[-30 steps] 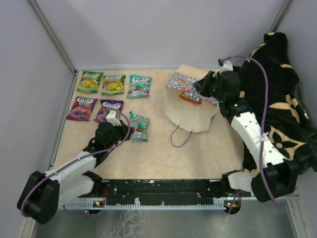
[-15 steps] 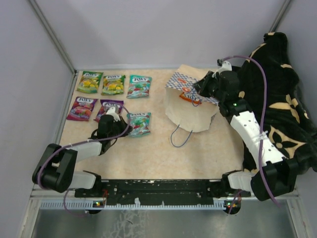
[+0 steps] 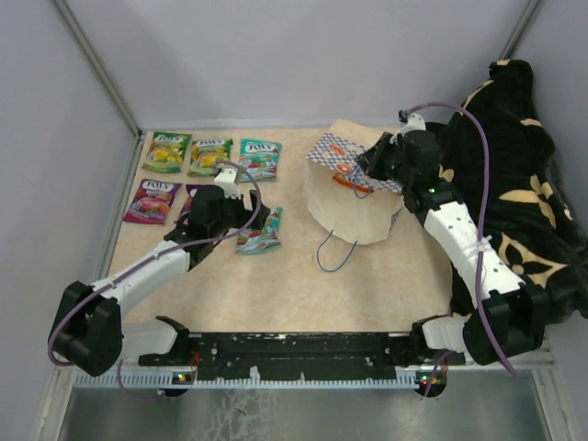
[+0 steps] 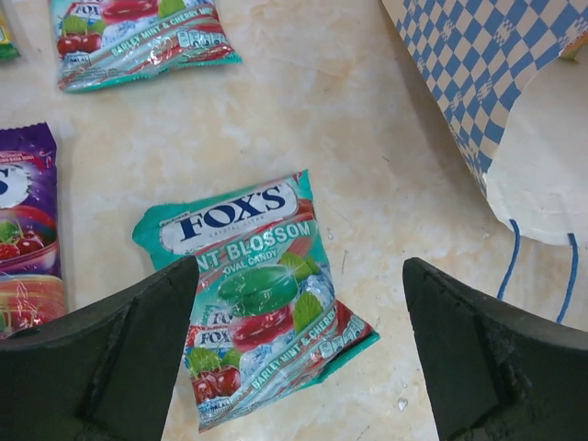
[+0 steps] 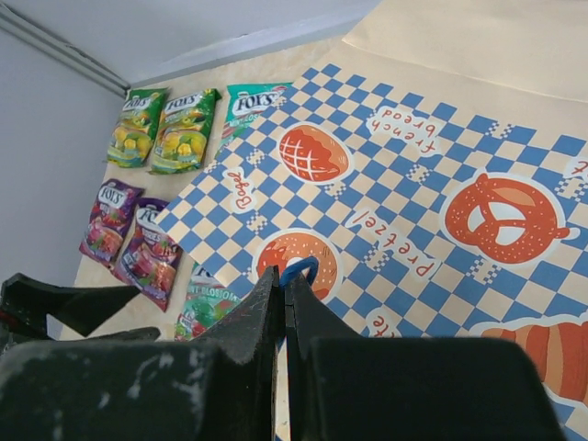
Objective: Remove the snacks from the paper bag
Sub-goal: Place the snack at the center of the board.
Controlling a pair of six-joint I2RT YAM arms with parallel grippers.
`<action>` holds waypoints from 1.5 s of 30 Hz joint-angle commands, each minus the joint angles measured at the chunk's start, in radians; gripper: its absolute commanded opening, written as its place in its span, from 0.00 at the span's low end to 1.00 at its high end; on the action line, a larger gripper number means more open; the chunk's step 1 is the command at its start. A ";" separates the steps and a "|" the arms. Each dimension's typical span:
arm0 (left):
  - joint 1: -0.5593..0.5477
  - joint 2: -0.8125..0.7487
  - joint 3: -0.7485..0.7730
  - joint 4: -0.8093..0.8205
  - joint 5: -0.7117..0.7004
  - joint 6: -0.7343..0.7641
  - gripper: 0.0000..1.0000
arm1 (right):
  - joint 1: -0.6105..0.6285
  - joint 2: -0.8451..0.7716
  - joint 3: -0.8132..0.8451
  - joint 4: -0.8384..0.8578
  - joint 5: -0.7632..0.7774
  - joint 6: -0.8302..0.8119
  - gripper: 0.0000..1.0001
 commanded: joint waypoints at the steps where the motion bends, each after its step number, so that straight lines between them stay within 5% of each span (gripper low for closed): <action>1: -0.015 0.054 0.027 -0.044 -0.058 0.005 0.95 | -0.008 0.010 0.043 0.057 -0.022 0.006 0.01; 17: -0.030 0.378 -0.115 0.199 -0.057 -0.078 0.91 | -0.009 -0.005 0.030 0.041 -0.002 -0.005 0.01; 29: 0.003 0.458 0.055 0.065 -0.194 -0.006 0.97 | -0.009 -0.009 0.028 0.031 0.005 -0.013 0.01; 45: 0.090 0.481 0.177 -0.121 -0.023 0.047 0.97 | -0.009 -0.015 0.026 0.028 0.006 -0.035 0.01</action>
